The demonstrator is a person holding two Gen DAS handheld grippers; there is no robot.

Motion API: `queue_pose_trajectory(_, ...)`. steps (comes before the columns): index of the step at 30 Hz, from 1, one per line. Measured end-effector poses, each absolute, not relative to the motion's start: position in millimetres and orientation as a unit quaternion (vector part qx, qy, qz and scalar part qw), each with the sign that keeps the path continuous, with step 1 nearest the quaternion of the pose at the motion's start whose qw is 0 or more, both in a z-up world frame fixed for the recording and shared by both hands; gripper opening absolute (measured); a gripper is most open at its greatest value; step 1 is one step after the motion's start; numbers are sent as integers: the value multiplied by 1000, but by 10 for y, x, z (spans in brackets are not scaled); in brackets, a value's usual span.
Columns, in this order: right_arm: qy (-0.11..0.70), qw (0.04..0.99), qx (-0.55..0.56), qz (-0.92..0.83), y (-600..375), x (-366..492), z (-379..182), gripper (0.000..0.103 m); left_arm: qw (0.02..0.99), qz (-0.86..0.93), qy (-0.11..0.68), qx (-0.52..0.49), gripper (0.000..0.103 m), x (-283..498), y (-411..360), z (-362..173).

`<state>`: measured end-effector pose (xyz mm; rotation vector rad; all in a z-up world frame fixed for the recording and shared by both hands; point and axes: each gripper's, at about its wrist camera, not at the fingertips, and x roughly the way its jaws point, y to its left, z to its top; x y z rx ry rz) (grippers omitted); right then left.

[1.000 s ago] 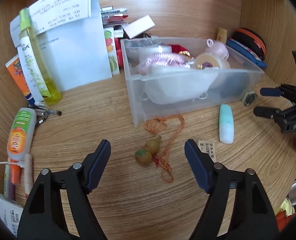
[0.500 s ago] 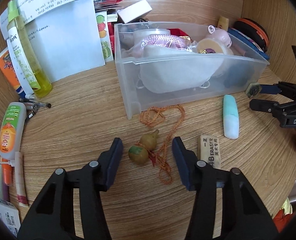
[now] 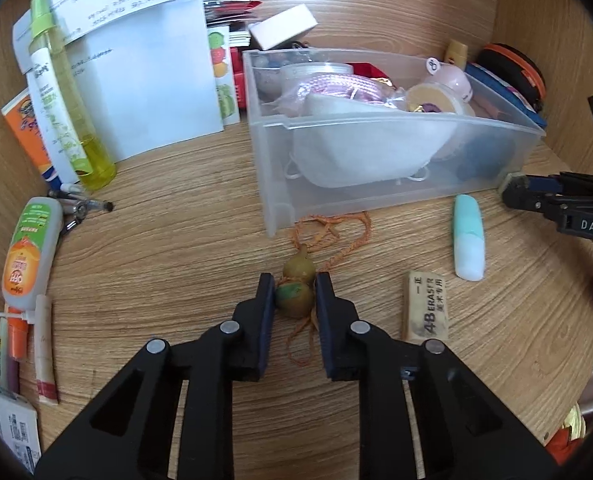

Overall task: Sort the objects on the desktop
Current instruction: 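Grasp the brown gourd charm with the left gripper while the right grasps the square jar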

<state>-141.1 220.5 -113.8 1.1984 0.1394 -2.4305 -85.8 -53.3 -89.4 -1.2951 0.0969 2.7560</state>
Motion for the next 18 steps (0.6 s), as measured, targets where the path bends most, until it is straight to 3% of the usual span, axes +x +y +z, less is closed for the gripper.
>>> queue_pose_trajectory(18,66,240,391,-886,2287,-1079,-958,34,33,918,-12,-394,19,-686,-671,-768)
